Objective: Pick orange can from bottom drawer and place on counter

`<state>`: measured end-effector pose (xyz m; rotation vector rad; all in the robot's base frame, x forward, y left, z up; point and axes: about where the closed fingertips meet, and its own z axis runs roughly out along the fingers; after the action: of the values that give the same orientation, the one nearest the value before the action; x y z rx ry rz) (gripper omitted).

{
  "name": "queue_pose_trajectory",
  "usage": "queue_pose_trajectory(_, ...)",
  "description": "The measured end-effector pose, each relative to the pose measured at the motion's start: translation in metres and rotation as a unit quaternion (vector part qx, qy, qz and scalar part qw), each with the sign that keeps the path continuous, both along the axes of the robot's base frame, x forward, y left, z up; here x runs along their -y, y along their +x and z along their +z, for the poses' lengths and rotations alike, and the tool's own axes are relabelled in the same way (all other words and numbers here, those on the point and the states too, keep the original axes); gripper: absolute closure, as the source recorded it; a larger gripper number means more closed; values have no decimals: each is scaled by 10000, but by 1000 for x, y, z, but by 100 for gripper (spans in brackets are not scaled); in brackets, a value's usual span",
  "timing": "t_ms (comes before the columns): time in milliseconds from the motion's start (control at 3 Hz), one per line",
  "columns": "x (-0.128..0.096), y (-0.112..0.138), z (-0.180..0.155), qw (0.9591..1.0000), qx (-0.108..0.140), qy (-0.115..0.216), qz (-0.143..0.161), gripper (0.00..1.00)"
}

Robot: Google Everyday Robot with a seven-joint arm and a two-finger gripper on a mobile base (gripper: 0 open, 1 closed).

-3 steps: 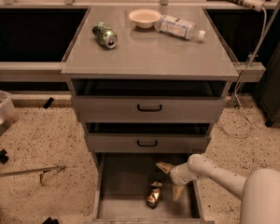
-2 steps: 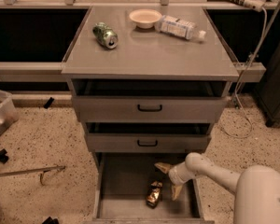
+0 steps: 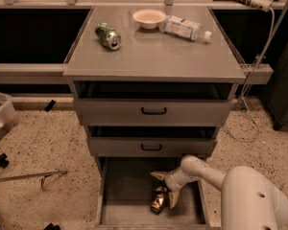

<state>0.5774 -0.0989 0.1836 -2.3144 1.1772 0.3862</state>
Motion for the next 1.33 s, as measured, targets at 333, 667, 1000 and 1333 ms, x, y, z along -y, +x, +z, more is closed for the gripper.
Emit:
queue_pose_trajectory(333, -10, -10, -2, 9999, 29, 75, 91, 0)
queue_pose_trajectory(667, -19, -29, -11, 9998, -1, 59, 175, 0)
queue_pose_trajectory(1000, -26, -40, -22, 9998, -53, 57, 195, 0)
queue_pose_trajectory(1333, -32, -38, -31, 9998, 81, -52, 184, 0)
